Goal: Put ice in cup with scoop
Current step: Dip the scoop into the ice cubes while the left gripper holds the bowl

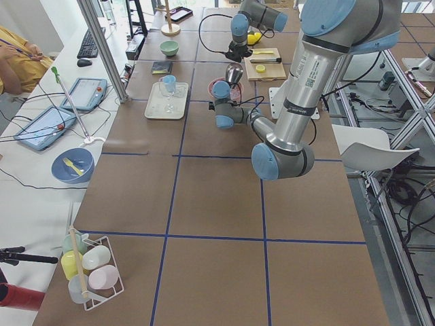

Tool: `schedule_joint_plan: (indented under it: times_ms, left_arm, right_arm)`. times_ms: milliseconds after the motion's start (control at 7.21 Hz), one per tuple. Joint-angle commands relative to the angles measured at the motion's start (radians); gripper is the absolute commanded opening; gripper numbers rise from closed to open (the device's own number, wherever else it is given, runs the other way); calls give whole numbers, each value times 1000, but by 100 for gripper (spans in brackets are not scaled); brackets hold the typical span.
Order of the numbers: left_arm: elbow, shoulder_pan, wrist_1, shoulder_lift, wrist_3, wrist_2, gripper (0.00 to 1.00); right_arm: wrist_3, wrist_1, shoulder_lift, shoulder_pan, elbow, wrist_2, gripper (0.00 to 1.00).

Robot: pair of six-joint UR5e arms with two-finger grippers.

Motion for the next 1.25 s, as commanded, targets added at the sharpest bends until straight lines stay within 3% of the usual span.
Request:
schedule_joint_plan:
  times_ms: [0, 1109]
  left_arm:
    - [1, -2, 0, 0, 0, 0, 100]
    - [4, 0, -2, -9, 0, 0, 100]
  right_arm:
    - [0, 52, -7, 2, -31, 0, 0]
    - [5, 309, -110, 5, -43, 46, 0]
